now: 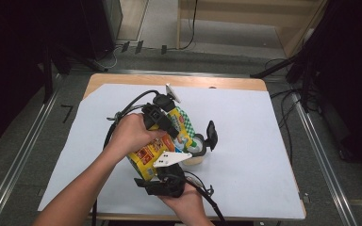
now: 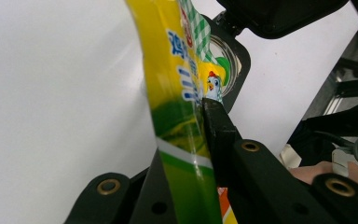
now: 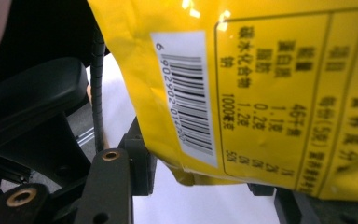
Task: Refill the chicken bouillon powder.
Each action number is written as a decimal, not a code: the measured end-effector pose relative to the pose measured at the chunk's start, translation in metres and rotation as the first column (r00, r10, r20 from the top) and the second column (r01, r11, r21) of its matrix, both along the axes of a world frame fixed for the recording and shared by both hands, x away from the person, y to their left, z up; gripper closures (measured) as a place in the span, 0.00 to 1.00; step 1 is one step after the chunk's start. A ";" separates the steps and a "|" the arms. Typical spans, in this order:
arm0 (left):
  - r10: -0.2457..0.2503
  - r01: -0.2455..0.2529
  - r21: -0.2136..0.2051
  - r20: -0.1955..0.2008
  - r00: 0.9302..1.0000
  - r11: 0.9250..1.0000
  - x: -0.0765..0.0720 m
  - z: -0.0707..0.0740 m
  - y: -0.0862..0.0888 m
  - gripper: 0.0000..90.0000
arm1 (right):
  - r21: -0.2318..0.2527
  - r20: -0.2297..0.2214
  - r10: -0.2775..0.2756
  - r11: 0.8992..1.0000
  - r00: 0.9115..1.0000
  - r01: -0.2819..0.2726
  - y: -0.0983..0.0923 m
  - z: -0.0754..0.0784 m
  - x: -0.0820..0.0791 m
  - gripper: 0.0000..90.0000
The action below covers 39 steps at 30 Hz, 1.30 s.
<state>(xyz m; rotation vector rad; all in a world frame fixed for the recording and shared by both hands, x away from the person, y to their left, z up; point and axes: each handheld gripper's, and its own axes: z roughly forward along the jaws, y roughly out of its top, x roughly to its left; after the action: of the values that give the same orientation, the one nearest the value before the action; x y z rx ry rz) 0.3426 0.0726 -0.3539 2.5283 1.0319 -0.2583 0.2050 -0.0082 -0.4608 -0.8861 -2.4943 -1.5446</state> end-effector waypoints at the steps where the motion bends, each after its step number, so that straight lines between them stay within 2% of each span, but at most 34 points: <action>1: -0.006 0.006 0.010 0.005 1.000 1.000 -0.001 0.001 -0.001 0.99 | 0.002 0.001 -0.001 1.000 1.000 0.001 0.001 -0.001 0.001 0.62; 3: -0.009 0.008 0.024 0.016 1.000 1.000 -0.002 0.002 -0.003 0.99 | -0.004 0.005 -0.001 1.000 1.000 0.001 0.001 -0.001 0.001 0.63; 9: 0.022 -0.022 0.020 0.022 1.000 1.000 -0.003 0.005 -0.001 0.99 | -0.003 0.022 -0.009 1.000 1.000 0.009 0.000 -0.003 0.003 0.66; 10: 0.022 -0.023 0.021 0.021 1.000 1.000 -0.002 0.005 0.000 0.99 | 0.000 0.021 -0.014 1.000 1.000 0.014 -0.001 -0.003 0.004 0.69; 11: 0.017 -0.017 0.021 0.014 1.000 1.000 -0.003 0.005 0.000 0.98 | 0.011 0.009 -0.018 1.000 1.000 0.018 -0.004 -0.005 0.007 0.70; 16: 0.008 -0.008 0.028 0.010 1.000 1.000 -0.003 0.003 -0.001 0.97 | 0.006 0.006 -0.020 1.000 1.000 0.020 -0.004 -0.007 0.008 0.71; 21: -0.006 0.006 -0.017 -0.011 1.000 1.000 0.001 0.003 0.001 0.96 | 0.045 -0.008 0.002 0.999 1.000 -0.001 -0.006 -0.003 0.008 0.72; 25: 0.004 -0.005 -0.022 -0.015 1.000 1.000 0.004 0.004 0.001 0.95 | 0.069 -0.026 0.020 0.997 0.999 -0.018 -0.006 0.002 0.008 0.72; 29: 0.003 -0.003 0.005 0.005 1.000 1.000 0.000 0.005 -0.002 0.98 | 0.056 -0.035 0.021 0.998 0.999 -0.019 -0.004 0.001 0.009 0.71; 32: -0.001 0.000 0.041 0.033 0.999 0.999 -0.005 0.008 -0.005 1.00 | 0.028 -0.016 0.015 1.000 1.000 -0.014 -0.001 0.000 0.008 0.68; 33: -0.001 0.000 0.043 0.033 0.999 0.999 -0.006 0.008 -0.006 1.00 | -0.004 0.016 0.001 1.000 1.000 -0.001 0.001 0.000 0.005 0.66; 35: -0.001 0.000 0.047 0.030 1.000 0.999 -0.006 0.010 -0.005 1.00 | -0.017 0.023 -0.009 1.000 1.000 0.009 0.001 -0.001 0.004 0.66; 37: 0.022 -0.024 0.055 0.022 1.000 0.998 -0.006 0.010 -0.002 1.00 | -0.009 0.014 -0.041 0.999 0.999 0.041 -0.001 -0.002 0.005 0.61; 39: 0.026 -0.026 0.050 0.016 1.000 0.998 -0.005 0.010 0.000 1.00 | -0.002 0.002 -0.051 0.999 0.999 0.051 -0.002 -0.003 0.005 0.60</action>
<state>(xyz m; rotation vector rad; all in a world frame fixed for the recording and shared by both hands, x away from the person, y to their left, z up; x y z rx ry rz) 0.3371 0.0731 -0.3440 2.5553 1.0774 -0.2082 0.2104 -0.0101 -0.4638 -0.9556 -2.4944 -1.5589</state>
